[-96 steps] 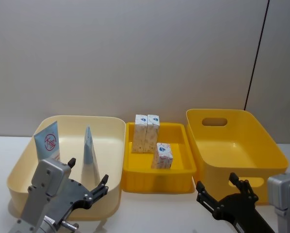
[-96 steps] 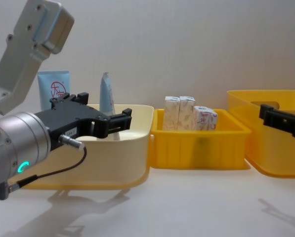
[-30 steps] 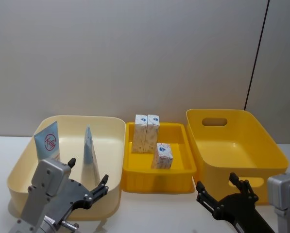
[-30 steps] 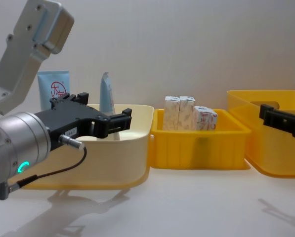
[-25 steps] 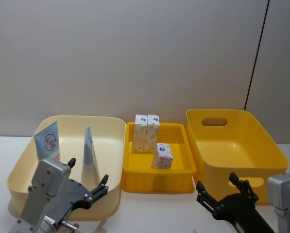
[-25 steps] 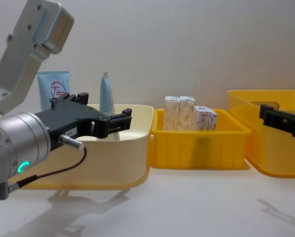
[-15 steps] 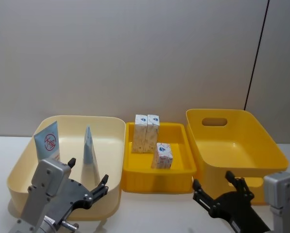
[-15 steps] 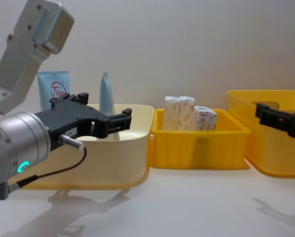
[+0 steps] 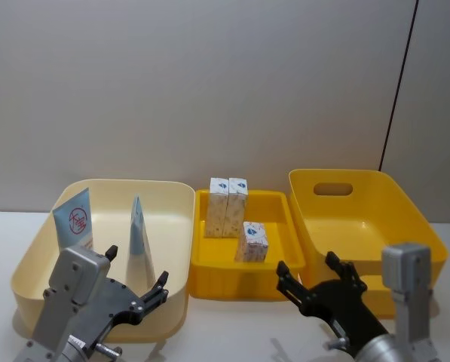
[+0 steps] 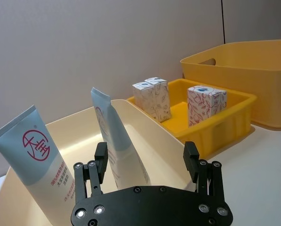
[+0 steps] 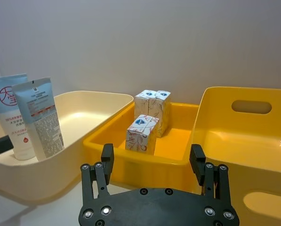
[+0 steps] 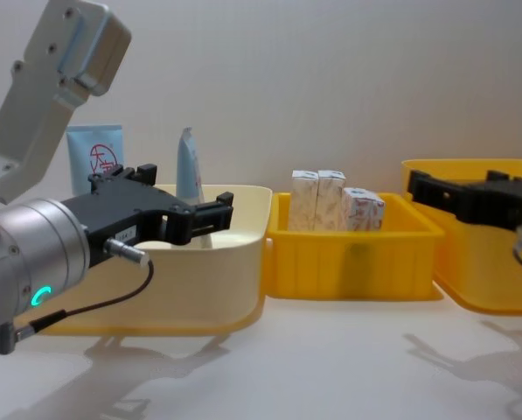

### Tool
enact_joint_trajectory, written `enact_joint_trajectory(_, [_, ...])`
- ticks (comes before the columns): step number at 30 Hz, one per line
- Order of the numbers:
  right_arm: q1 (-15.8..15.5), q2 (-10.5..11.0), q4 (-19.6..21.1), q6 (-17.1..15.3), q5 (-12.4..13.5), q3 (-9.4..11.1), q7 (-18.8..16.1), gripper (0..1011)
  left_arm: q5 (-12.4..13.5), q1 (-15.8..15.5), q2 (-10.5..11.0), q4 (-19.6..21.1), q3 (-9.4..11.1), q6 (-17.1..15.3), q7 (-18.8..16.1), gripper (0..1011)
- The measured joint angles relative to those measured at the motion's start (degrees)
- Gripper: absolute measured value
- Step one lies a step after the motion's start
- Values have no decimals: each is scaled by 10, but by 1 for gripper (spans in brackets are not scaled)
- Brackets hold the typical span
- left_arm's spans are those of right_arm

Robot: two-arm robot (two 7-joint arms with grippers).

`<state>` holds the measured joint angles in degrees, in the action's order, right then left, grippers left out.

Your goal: Bimanual collaborative sorting of washing and personal care products

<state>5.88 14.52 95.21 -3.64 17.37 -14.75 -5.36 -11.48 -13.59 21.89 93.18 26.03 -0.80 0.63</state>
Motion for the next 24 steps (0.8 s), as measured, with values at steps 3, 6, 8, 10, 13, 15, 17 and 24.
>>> enact_joint_trajectory(3, [15, -12, -2, -30, 6, -2, 7, 1001, 0, 0, 0, 0, 0, 0, 0, 1000])
enact_joint_trajectory(6, [35, -26, -4, -67, 11, -4, 16, 1001, 0, 0, 0, 0, 0, 0, 0, 1000])
enact_joint_trajectory(8, [48, -33, -5, -84, 13, -6, 21, 1001, 0, 0, 0, 0, 0, 0, 0, 1000])
enact_joint_trajectory(10, [64, -43, -7, -111, 13, -9, 30, 1001, 0, 0, 0, 0, 0, 0, 0, 1000])
enact_joint_trajectory(13, [88, -55, -12, -141, 12, -14, 41, 1001, 0, 0, 0, 0, 0, 0, 0, 1000])
enact_joint_trajectory(15, [102, -61, -16, -157, 10, -18, 48, 1001, 0, 0, 0, 0, 0, 0, 0, 1000])
enact_joint_trajectory(17, [118, -67, -22, -176, 5, -23, 56, 1001, 0, 0, 0, 0, 0, 0, 0, 1000])
enact_joint_trajectory(24, [175, -92, -53, -235, -12, -36, 83, 1001, 0, 0, 0, 0, 0, 0, 0, 1000])
